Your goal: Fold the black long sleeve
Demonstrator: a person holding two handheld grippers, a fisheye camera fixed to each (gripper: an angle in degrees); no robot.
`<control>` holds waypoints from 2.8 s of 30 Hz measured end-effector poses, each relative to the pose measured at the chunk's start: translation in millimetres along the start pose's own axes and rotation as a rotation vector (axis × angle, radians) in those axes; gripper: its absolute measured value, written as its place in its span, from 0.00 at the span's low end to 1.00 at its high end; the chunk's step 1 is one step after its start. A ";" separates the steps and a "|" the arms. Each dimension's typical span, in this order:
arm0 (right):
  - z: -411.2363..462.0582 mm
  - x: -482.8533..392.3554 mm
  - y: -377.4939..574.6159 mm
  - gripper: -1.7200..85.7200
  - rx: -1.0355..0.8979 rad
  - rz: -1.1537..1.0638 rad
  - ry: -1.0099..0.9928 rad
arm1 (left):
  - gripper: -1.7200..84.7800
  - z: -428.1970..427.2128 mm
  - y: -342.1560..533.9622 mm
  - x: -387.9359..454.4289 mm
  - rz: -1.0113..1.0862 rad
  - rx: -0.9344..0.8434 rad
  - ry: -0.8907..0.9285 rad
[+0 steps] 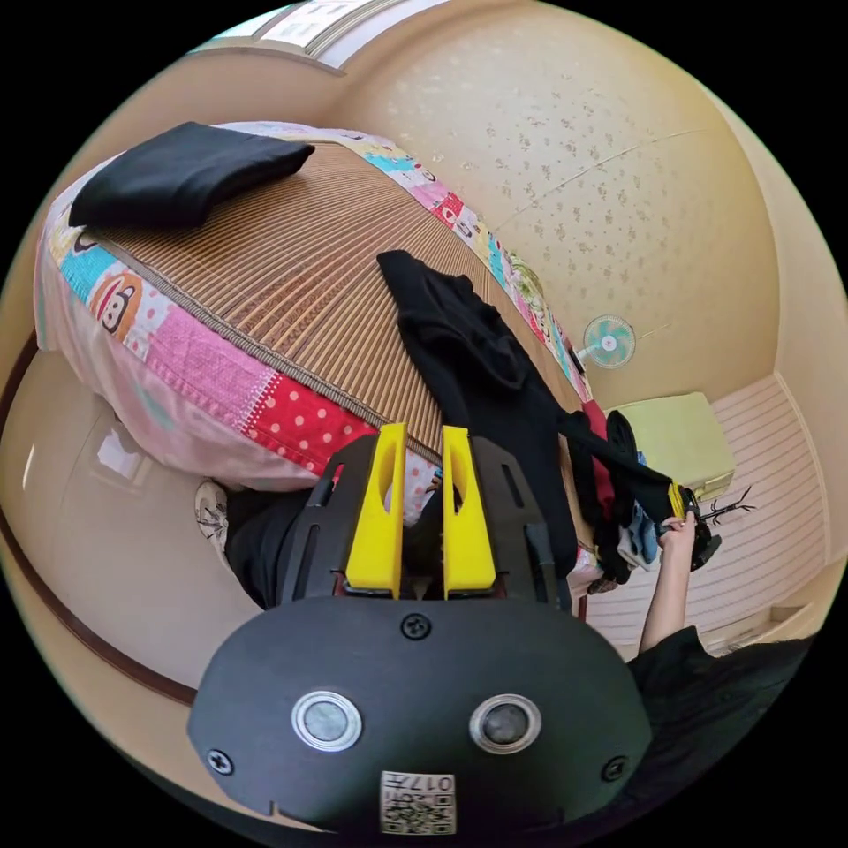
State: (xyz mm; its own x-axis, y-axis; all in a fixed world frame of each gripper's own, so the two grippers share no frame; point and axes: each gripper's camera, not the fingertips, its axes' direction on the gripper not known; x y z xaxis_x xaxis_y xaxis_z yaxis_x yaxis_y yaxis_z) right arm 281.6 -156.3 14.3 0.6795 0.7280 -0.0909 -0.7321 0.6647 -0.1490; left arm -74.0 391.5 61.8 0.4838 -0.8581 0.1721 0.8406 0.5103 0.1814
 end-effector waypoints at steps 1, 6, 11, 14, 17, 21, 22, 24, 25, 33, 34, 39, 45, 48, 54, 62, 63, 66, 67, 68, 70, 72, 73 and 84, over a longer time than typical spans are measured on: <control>13.8 -44.6 -1.1 0.05 0.024 -0.107 -0.045 | 0.10 0.0 1.2 -1.0 -0.002 -0.002 0.005; 101.2 -214.9 59.9 0.06 -0.163 -0.452 -0.421 | 0.11 8.2 12.4 5.6 0.008 -0.029 0.019; 189.2 -269.6 237.6 0.09 -0.720 -0.653 -0.586 | 0.11 24.1 14.2 18.6 0.025 -0.052 0.019; 179.7 -212.1 279.0 0.10 -0.759 -0.602 -0.399 | 0.13 34.9 7.6 25.8 0.043 -0.064 -0.039; 158.1 -150.7 288.2 0.11 -0.731 -0.629 -0.045 | 0.14 59.6 -6.8 30.8 0.060 -0.116 -0.077; 163.1 -94.8 296.2 0.12 -0.838 -0.642 0.196 | 0.09 112.6 -40.4 54.2 0.170 -0.252 -0.093; 177.5 -85.5 301.1 0.11 -0.916 -0.619 0.210 | 0.08 120.0 -46.8 59.8 0.190 -0.273 -0.115; 189.6 -91.1 298.0 0.11 -0.886 -0.603 0.195 | 0.08 145.6 -80.9 80.9 0.257 -0.321 -0.190; 207.2 -100.2 297.8 0.11 -0.900 -0.601 0.231 | 0.08 152.0 -91.5 84.7 0.268 -0.324 -0.203; 300.2 -147.5 252.5 0.14 -0.948 -0.478 0.050 | 0.07 144.1 -217.0 92.8 0.241 -0.105 -0.312; 282.4 -144.4 237.3 0.14 -0.873 -0.440 0.001 | 0.07 129.7 -217.5 89.7 0.241 -0.070 -0.268; 218.7 -104.7 234.8 0.17 -0.874 -0.376 -0.001 | 0.17 38.7 -163.5 38.4 0.273 -0.042 -0.149; 160.8 -53.0 273.9 0.13 -0.895 -0.295 0.025 | 0.14 4.8 -46.6 -17.5 0.153 -0.177 -0.101; 150.0 -44.7 275.2 0.09 -0.928 -0.281 0.021 | 0.10 -10.5 -20.4 -29.6 0.086 -0.118 -0.106; 93.8 -14.6 216.8 0.06 -0.918 -0.080 -0.329 | 0.07 -71.7 -30.8 -62.6 -0.050 -0.094 0.275; -40.5 10.4 154.3 0.05 -0.863 0.171 -0.752 | 0.07 -208.0 13.7 -69.3 -0.007 0.020 0.682; -41.7 10.2 151.9 0.05 -0.862 0.167 -0.730 | 0.07 -215.1 15.6 -68.0 -0.027 0.041 0.680; -15.8 3.8 139.6 0.05 -0.886 0.089 -0.570 | 0.07 -204.2 -5.8 -60.6 -0.056 0.061 0.622; 7.5 -1.3 133.7 0.06 -0.886 0.072 -0.548 | 0.07 -197.4 -14.4 -59.4 -0.062 0.060 0.615; 35.2 -6.8 126.5 0.06 -0.879 0.072 -0.538 | 0.07 -182.4 -34.3 -58.4 -0.079 0.070 0.611; 85.1 -16.4 114.3 0.06 -0.864 0.085 -0.504 | 0.07 -154.1 -73.3 -59.7 -0.115 0.085 0.611; 141.3 -31.2 101.5 0.07 -0.841 0.055 -0.456 | 0.09 -109.2 -135.8 -62.6 -0.174 0.070 0.596; 175.2 -43.7 95.9 0.08 -0.819 0.001 -0.424 | 0.10 -98.6 -151.8 -63.1 -0.177 0.073 0.582; 158.1 -114.3 216.0 0.13 -0.707 -0.439 -0.229 | 0.21 -66.7 -117.9 -84.4 -0.094 0.198 0.102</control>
State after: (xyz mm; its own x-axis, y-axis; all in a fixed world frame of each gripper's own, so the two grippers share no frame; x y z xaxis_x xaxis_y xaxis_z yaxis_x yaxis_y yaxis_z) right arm 38.2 -69.4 148.2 0.8120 0.4959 0.3077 -0.1519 0.6886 -0.7090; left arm -197.7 399.9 -38.7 0.4360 -0.8986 0.0487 0.8238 0.4203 0.3803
